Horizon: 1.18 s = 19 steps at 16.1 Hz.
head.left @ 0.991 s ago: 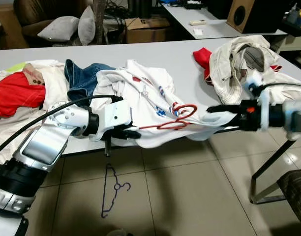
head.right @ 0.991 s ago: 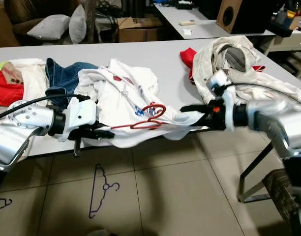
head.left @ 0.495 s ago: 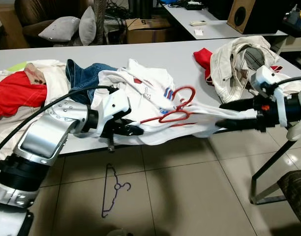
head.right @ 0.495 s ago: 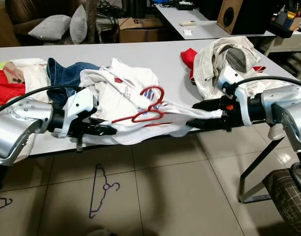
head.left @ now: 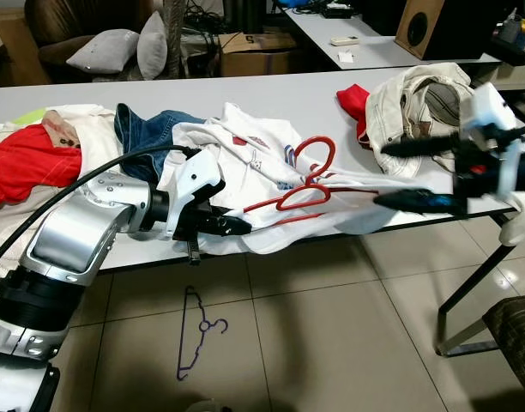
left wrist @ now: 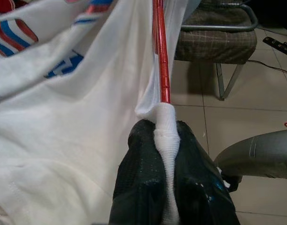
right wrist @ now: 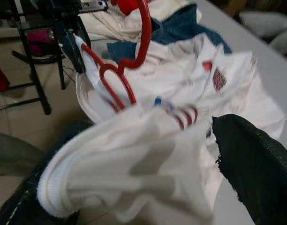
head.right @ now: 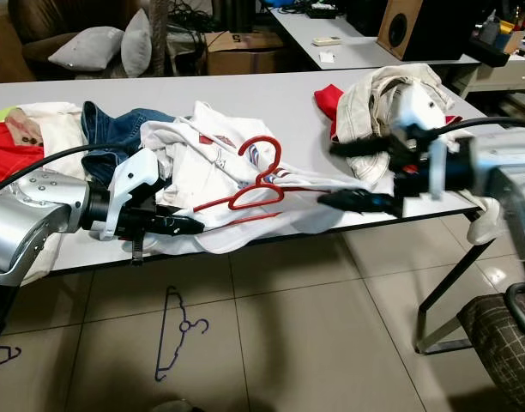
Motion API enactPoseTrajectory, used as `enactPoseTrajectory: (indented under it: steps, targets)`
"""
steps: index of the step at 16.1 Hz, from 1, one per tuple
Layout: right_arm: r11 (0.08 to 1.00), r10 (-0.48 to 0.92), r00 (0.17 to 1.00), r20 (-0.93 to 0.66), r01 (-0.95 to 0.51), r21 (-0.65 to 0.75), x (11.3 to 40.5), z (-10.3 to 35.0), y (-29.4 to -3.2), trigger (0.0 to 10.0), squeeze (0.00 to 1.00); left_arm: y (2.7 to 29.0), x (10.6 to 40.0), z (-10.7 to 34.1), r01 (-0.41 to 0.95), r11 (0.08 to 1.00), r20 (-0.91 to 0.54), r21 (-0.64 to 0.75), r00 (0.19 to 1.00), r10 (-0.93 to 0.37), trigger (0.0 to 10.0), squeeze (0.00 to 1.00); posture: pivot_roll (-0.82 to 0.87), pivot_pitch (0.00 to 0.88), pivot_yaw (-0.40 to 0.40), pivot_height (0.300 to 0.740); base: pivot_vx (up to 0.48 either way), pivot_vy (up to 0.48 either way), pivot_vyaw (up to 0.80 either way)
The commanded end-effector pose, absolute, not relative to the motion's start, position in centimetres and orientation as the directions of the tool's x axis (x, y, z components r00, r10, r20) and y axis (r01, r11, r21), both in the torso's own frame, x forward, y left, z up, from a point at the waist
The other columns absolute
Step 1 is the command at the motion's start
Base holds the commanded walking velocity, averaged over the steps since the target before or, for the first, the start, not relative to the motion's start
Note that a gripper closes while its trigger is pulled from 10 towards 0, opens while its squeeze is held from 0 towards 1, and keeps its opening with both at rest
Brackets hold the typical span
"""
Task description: Hang hanger
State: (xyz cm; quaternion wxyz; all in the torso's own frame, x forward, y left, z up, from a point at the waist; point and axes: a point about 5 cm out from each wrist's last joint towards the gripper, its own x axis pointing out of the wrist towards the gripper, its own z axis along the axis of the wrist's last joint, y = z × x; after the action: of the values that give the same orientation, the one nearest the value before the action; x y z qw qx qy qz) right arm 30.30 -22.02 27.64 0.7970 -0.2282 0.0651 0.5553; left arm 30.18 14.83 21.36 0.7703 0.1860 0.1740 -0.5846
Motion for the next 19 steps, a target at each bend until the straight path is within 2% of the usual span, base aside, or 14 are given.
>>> enactPoseTrajectory:
  steps: [1,2,3,5,7,8,9,11,13,14,15,17,18,19]
  targets:
    - [0.257,0.851,0.379,-0.363,-0.904,-0.341,30.3,28.1,-21.8,10.0,0.0,14.3,30.1,22.3,0.97,0.214,-0.48,0.114,0.243,-0.843,0.0,0.0,-0.07,0.0,-0.012,0.74,0.0,0.0,0.0]
    - [0.221,0.827,0.372,-0.422,-0.904,-0.366,30.3,27.5,-21.6,10.0,0.0,14.2,30.1,22.3,0.971,0.211,-0.483,0.115,0.241,-0.842,0.0,0.0,-0.07,0.0,-0.012,0.74,0.0,0.0,0.0]
    - [0.173,0.8,0.325,-0.505,-0.93,-0.324,29.8,26.4,-21.5,10.0,0.0,14.2,30.2,22.3,0.971,0.209,-0.486,0.117,0.24,-0.84,0.0,0.0,-0.07,0.0,-0.016,0.74,0.0,0.0,0.0]
    - [0.141,0.823,0.259,-0.506,-0.955,-0.259,29.2,25.7,-21.4,10.0,0.0,14.1,30.2,22.4,0.972,0.205,-0.483,0.116,0.236,-0.843,0.0,0.0,-0.06,0.0,-0.02,0.74,0.0,0.0,0.0]
    - [0.254,0.798,0.386,-0.462,-0.911,-0.324,30.5,25.9,-21.8,10.0,0.0,14.1,30.2,22.5,0.973,0.202,-0.478,0.109,0.23,-0.848,0.0,0.0,-0.06,0.0,-0.02,0.74,0.0,0.0,0.0]
    - [0.402,0.791,0.505,-0.345,-0.854,-0.33,31.8,26.6,-21.8,10.0,0.14,14.0,30.1,22.5,0.972,0.208,-0.468,0.105,0.233,-0.852,0.0,0.0,-0.07,0.0,-0.023,0.74,0.0,0.0,0.0]
    - [0.405,0.852,0.457,-0.253,-0.884,-0.233,31.3,26.8,-21.5,10.0,1.0,14.0,30.1,22.6,0.972,0.213,-0.459,0.103,0.237,-0.856,0.0,0.0,-0.06,0.0,-0.025,0.74,0.0,0.0,0.0]
    - [0.415,0.891,0.427,-0.154,-0.904,-0.102,30.5,25.8,-21.9,10.0,1.0,14.0,30.1,22.6,0.97,0.226,-0.442,0.095,0.244,-0.863,0.0,0.0,-0.07,0.0,-0.025,0.74,0.0,0.0,0.0]
    - [0.441,0.894,0.443,0.062,-0.896,0.055,30.0,25.1,-22.7,10.0,1.0,14.0,30.2,22.6,0.968,0.239,-0.416,0.077,0.249,-0.874,0.0,0.0,-0.07,0.0,-0.021,0.74,0.0,0.0,0.0]
    - [0.459,0.887,0.46,0.037,-0.888,0.031,29.9,24.4,-22.8,10.0,1.0,14.0,30.2,22.6,0.968,0.239,-0.418,0.075,0.248,-0.874,0.0,0.0,-0.06,0.0,-0.019,0.74,0.0,0.0,0.0]
    - [0.47,0.875,0.478,-0.077,-0.877,-0.1,29.5,23.7,-22.2,10.0,1.0,14.1,30.1,22.6,0.972,0.222,-0.433,0.079,0.234,-0.87,0.0,0.0,-0.06,0.0,-0.011,0.74,0.0,0.0,0.0]
    - [0.439,0.87,0.474,-0.138,-0.871,-0.221,29.6,24.7,-21.5,10.0,1.0,14.0,30.0,22.7,0.976,0.197,-0.453,0.095,0.219,-0.864,0.0,0.0,-0.07,0.0,-0.008,0.74,0.0,0.0,0.0]
    - [0.408,0.87,0.465,-0.163,-0.865,-0.291,29.8,25.6,-21.0,10.0,0.91,13.8,30.0,22.8,0.978,0.182,-0.462,0.106,0.211,-0.861,0.0,0.0,-0.07,0.0,-0.005,0.74,0.0,0.0,0.0]
    - [0.39,0.875,0.454,-0.17,-0.867,-0.309,29.9,25.9,-20.7,10.0,0.0,13.7,30.0,22.8,0.978,0.175,-0.47,0.116,0.21,-0.857,0.0,0.0,-0.07,0.0,-0.004,0.74,0.0,0.0,0.0]
